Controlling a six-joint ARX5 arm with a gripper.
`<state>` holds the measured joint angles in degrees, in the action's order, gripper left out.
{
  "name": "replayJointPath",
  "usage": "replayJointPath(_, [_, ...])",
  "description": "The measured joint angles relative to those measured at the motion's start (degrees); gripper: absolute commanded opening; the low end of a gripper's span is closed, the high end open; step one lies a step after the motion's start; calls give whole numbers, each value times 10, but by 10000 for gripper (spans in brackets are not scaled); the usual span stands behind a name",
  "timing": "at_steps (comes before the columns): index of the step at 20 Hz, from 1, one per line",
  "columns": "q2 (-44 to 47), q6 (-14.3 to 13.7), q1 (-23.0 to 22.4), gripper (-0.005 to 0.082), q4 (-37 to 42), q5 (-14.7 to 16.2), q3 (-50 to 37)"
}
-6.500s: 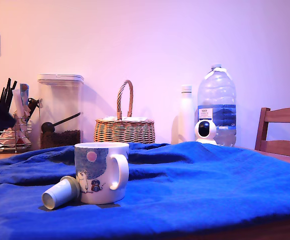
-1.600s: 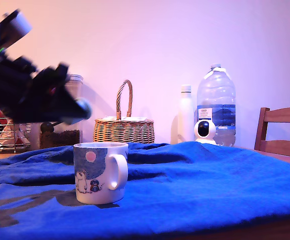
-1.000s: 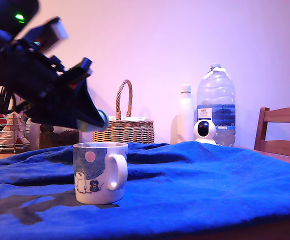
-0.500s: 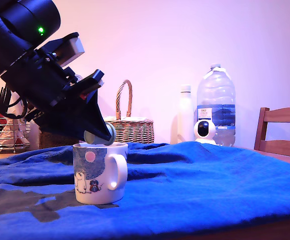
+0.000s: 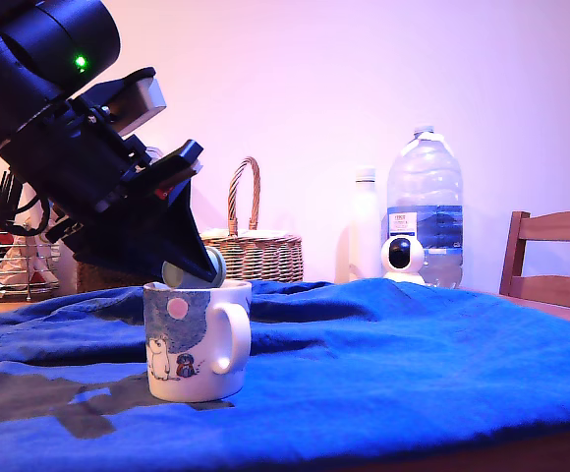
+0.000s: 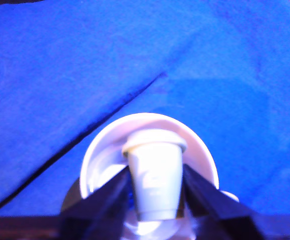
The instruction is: Pick up the coffee capsules on the table and drop them inside the coffee cup
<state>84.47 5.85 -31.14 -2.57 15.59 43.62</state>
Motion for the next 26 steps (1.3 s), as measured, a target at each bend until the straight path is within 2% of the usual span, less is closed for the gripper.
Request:
replayJointPath(4, [0,0,0,511,0,4,0])
replayJointPath(6, [0,0,0,434,1,4,0])
replayJointPath(8, [0,0,0,315,0,4,0])
replayJointPath(12, [0,0,0,-26,0,4,0])
replayJointPath(19, [-52,0,0,-22,-7,3,0])
replayJointPath(21, [-69,0,0,-22,-16,-9,3])
replayJointPath(26, [-103,-28,0,-22,-37,-42,5])
